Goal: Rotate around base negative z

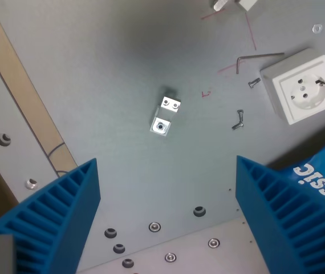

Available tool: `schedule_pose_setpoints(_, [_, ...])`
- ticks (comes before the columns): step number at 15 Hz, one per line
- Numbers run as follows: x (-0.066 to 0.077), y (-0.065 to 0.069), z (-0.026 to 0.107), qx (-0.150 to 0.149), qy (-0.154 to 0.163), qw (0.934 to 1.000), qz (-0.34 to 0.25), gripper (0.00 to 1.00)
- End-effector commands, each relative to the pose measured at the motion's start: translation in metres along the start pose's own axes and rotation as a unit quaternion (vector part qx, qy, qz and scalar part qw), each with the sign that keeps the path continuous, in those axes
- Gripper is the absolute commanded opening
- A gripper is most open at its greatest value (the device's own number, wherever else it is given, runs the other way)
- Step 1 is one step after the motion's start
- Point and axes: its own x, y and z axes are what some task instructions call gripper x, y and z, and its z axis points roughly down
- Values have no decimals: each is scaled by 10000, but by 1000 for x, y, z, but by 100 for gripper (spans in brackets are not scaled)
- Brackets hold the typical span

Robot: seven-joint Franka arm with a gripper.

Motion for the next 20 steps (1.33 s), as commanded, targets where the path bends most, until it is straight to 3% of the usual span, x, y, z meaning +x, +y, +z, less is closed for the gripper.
schedule_pose_setpoints(1, [0,0,-2,14,7,9971,764,100])
schedule_pose_setpoints(20, [0,0,-2,20,-3,9794,2017,100])
